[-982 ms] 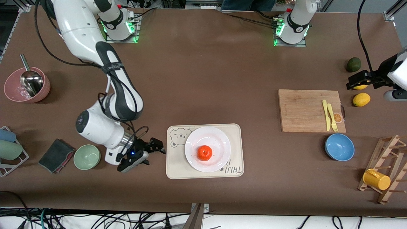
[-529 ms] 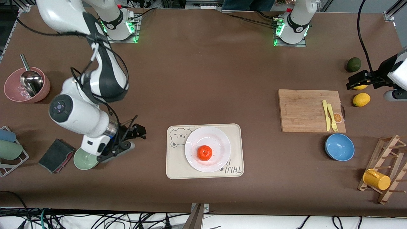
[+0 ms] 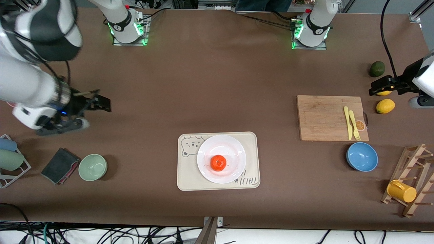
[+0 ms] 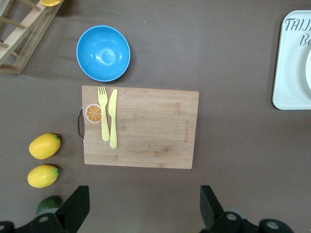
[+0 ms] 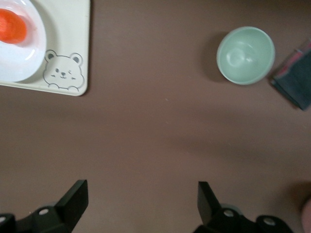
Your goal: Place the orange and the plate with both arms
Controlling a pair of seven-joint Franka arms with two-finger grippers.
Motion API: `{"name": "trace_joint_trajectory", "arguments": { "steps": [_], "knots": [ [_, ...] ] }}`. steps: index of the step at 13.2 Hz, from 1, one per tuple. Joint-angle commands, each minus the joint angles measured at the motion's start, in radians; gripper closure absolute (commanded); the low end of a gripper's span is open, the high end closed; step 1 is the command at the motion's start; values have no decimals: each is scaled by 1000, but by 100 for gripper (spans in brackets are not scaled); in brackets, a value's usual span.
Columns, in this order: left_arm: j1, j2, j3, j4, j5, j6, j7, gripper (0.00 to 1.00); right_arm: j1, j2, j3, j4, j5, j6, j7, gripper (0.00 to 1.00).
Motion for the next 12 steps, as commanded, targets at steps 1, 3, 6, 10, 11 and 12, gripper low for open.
{"name": "trace_joint_trajectory", "arguments": {
  "steps": [1,3,6,10,11,12],
  "knots": [
    [-2,4,5,17,-28,-12,19,0,8,-105,-55,-112,-12,-6,-28,1],
    [-5,2,3,17,-31,-12,20,0,6,-134,-80,-157,-19,-19,-33,0],
    [-21,10,-12,13,-33,-39,16,0,-67,-197,-14,-270,-23,-84,-59,0],
    [-65,59,-43,19,-133,-70,8,0,-175,-280,68,-355,-78,-67,-78,0],
    [-76,80,-44,19,-176,-62,8,0,-179,-282,64,-352,-91,-26,-75,0],
    [-96,114,-46,20,-201,-38,9,0,-211,-303,63,-351,-95,42,-67,0]
  ]
}}
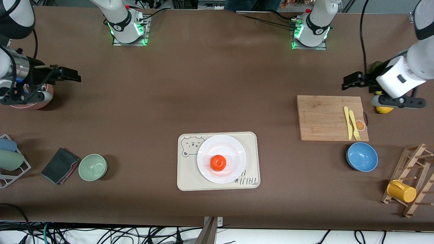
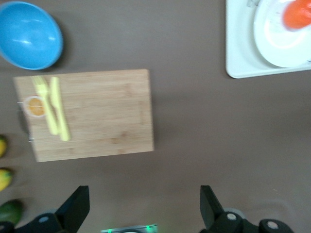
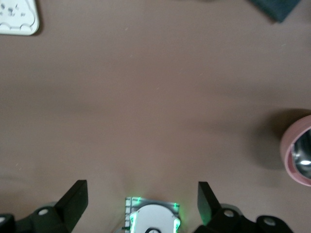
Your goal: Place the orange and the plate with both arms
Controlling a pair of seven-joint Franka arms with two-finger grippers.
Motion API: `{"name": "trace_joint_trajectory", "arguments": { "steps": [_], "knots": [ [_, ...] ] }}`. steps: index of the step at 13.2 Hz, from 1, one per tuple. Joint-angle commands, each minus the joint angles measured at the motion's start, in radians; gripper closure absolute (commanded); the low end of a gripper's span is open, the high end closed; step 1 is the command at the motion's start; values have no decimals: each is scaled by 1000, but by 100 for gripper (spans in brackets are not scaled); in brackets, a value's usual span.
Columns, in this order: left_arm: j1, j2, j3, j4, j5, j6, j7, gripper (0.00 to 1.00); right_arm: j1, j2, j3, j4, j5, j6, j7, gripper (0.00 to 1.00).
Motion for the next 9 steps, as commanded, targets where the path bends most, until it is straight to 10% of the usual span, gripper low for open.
{"name": "trace_joint_trajectory", "arguments": {
  "steps": [1,9],
  "knots": [
    [-53,96,5,23,-65,26,12,0,-64,-78,29,-51,-15,149,-9,0],
    [-104,317,5,20,-366,268,5,0,-73,-145,34,-120,-33,182,5,0]
  ]
}}
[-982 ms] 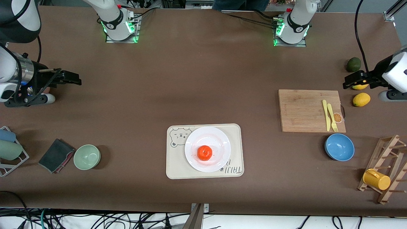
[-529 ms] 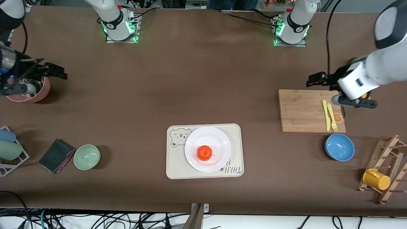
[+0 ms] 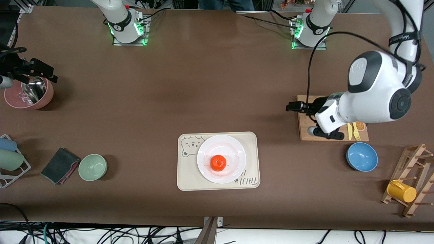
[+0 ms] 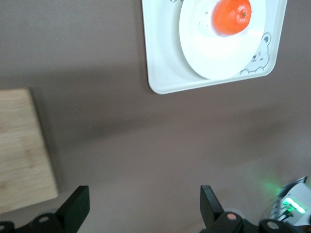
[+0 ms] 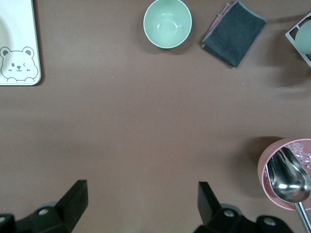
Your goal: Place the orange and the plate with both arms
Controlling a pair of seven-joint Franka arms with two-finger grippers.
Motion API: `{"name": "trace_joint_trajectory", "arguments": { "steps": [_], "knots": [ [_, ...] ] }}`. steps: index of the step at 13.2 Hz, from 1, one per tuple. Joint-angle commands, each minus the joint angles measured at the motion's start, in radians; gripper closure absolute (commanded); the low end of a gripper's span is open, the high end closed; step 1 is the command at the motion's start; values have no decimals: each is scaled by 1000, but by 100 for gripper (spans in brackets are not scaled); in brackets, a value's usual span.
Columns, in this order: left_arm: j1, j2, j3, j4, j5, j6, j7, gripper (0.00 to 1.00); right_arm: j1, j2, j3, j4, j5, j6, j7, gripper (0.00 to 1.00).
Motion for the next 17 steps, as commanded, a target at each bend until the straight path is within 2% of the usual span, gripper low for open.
{"name": "trace_joint_trajectory", "arguments": {
  "steps": [1,5,7,10,16,17],
  "knots": [
    [-6,76,5,21,-92,70,5,0,-16,-25,20,-32,-16,21,6,0],
    [-30,168,5,15,-250,182,6,0,-17,-25,35,-29,-18,19,5,0],
    [-52,191,3,4,-260,244,5,0,-17,-25,37,-29,-18,21,5,0],
    [-67,193,5,3,-263,246,2,0,-17,-25,37,-29,-18,19,5,0],
    [-61,184,11,3,-235,214,3,0,-17,-25,40,-28,-18,21,5,0],
    [-58,177,14,12,-194,177,3,0,-17,-25,40,-28,-18,21,5,0]
  ]
}}
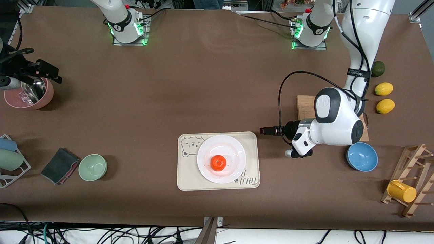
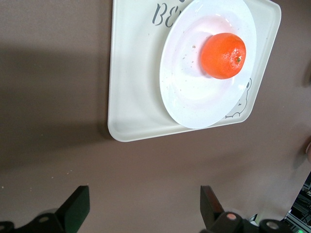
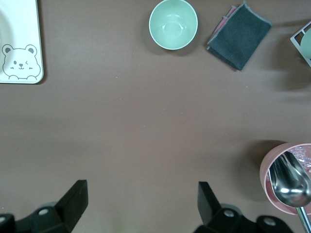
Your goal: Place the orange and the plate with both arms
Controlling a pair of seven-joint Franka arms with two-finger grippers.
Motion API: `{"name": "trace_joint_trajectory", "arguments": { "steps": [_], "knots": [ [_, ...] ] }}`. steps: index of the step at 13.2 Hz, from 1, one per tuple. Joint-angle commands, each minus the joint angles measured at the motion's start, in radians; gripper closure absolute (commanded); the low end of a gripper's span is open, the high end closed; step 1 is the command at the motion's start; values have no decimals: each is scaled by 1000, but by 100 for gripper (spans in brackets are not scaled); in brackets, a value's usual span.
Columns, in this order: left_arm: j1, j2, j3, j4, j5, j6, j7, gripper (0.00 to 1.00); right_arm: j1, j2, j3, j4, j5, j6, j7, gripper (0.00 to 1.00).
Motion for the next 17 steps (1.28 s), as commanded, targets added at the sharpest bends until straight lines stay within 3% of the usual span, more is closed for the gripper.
{"name": "trace_joint_trajectory", "arguments": {
  "steps": [1,3,13,17],
  "knots": [
    [5,-34,11,16,103,-88,2,0,-17,-24,18,-22,-16,10,5,0],
    [45,-81,12,16,230,-155,7,0,-17,-25,18,-22,-16,10,5,0],
    [108,-282,17,19,638,-456,13,0,-17,-25,21,-22,-17,11,5,0],
    [139,-393,19,22,740,-557,73,0,-17,-24,21,-22,-17,11,5,0]
  ]
}}
